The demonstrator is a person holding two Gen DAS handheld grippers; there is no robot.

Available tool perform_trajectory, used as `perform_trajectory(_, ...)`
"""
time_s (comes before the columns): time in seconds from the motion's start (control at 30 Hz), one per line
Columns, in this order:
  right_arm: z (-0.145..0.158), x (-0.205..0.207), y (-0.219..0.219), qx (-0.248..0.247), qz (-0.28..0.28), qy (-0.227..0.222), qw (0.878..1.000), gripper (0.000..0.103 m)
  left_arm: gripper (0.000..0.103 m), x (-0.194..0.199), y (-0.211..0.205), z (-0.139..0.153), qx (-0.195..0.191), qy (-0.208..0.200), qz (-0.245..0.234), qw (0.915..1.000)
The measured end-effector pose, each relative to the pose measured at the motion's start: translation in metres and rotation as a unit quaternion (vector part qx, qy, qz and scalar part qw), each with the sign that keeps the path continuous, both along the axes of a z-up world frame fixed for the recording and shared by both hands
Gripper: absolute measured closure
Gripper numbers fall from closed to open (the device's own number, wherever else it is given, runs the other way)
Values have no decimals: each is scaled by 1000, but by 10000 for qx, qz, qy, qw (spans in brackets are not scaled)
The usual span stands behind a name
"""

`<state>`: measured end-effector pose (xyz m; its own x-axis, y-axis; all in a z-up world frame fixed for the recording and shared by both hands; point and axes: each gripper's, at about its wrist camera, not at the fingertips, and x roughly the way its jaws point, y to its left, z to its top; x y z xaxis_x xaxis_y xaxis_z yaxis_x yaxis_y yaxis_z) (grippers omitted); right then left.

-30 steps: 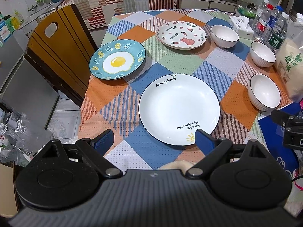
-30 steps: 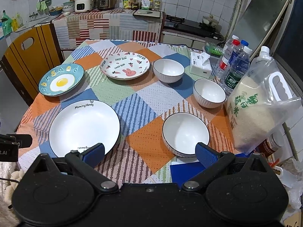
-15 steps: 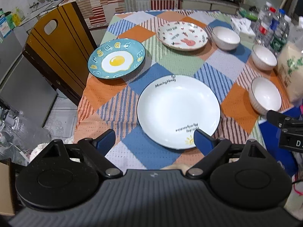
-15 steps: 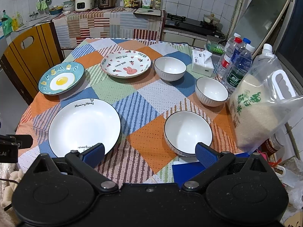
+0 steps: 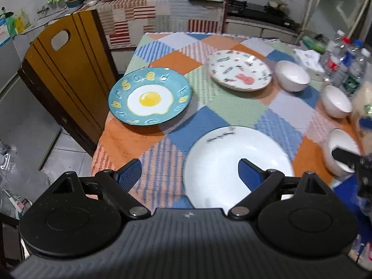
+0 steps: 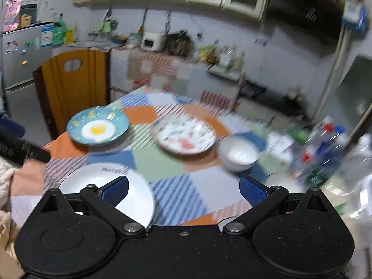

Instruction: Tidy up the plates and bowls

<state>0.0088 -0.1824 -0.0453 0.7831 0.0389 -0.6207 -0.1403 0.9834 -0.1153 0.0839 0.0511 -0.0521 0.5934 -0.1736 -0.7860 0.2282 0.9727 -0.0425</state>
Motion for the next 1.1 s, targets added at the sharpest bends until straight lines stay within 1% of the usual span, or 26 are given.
perform_trajectory(0.03, -10, 5, -3, 230, 53, 139, 9996, 9, 13, 5, 1, -7, 35, 81, 21, 10000)
perform_trajectory(0.07, -18, 7, -4, 448, 110, 255, 9986, 11, 13, 11, 3, -16, 68, 231, 24, 9997)
perform_trajectory(0.13, -38, 12, -7, 952, 213, 494, 9940, 12, 19, 19, 4, -32, 30, 444, 10, 9990)
perform_trajectory(0.17, -48, 12, -6, 1077, 234, 569, 9923, 13, 23, 23, 4, -40, 22, 564, -50, 9984)
perform_trajectory(0.23, -63, 12, 2, 1143, 358, 688, 9904, 13, 26, 30, 1, -55, 17, 721, -119, 9973)
perform_trajectory(0.3, -79, 16, 8, 1064, 407, 784, 9904, 14, 34, 39, -2, -71, 59, 881, -152, 9960)
perform_trajectory(0.33, -86, 18, 9, 1060, 379, 778, 9906, 14, 35, 41, -3, -77, 71, 952, -162, 9953)
perform_trajectory(0.37, -90, 19, 9, 1109, 356, 771, 9902, 14, 40, 43, -4, -83, 89, 1002, -166, 9948)
perform_trajectory(0.43, -102, 23, 7, 1343, 414, 802, 9868, 14, 43, 46, -8, -93, 164, 1014, -150, 9946)
perform_trajectory(0.47, -107, 26, 5, 1474, 403, 861, 9845, 14, 52, 45, -9, -98, 217, 1025, -159, 9944)
perform_trajectory(0.5, -112, 28, 3, 1564, 386, 921, 9826, 15, 57, 45, -10, -102, 250, 1088, -192, 9936)
perform_trajectory(0.53, -115, 30, 2, 1612, 314, 1003, 9813, 18, 61, 45, -10, -105, 220, 1187, -304, 9922)
perform_trajectory(0.57, -120, 33, 1, 1644, 247, 1093, 9800, 23, 67, 43, -10, -108, 153, 1248, -375, 9914)
perform_trajectory(0.6, -123, 34, -1, 1698, 214, 1155, 9785, 28, 66, 40, -8, -109, 87, 1198, -378, 9920)
perform_trajectory(0.67, -129, 36, -5, 1899, 197, 1270, 9734, 49, 68, 35, -10, -110, 135, 1072, -504, 9929)
perform_trajectory(0.7, -132, 37, -7, 2008, 200, 1321, 9705, 53, 69, 34, -10, -110, 132, 1044, -563, 9929)
perform_trajectory(0.77, -137, 36, -9, 2230, 167, 1405, 9645, 70, 69, 35, -9, -112, 41, 1029, -579, 9930)
perform_trajectory(0.8, -140, 36, -10, 2289, 124, 1451, 9625, 74, 69, 37, -9, -112, -11, 1039, -564, 9930)
perform_trajectory(0.9, -141, 35, -10, 2358, 33, 1395, 9617, 77, 69, 42, -10, -115, -138, 1080, -605, 9922)
perform_trajectory(1.0, -142, 33, -9, 2327, 41, 1340, 9633, 78, 67, 50, -6, -120, -514, 1228, -513, 9898)
perform_trajectory(1.1, -142, 33, -12, 2356, 88, 1320, 9628, 78, 67, 52, -7, -120, -582, 1222, -550, 9893)
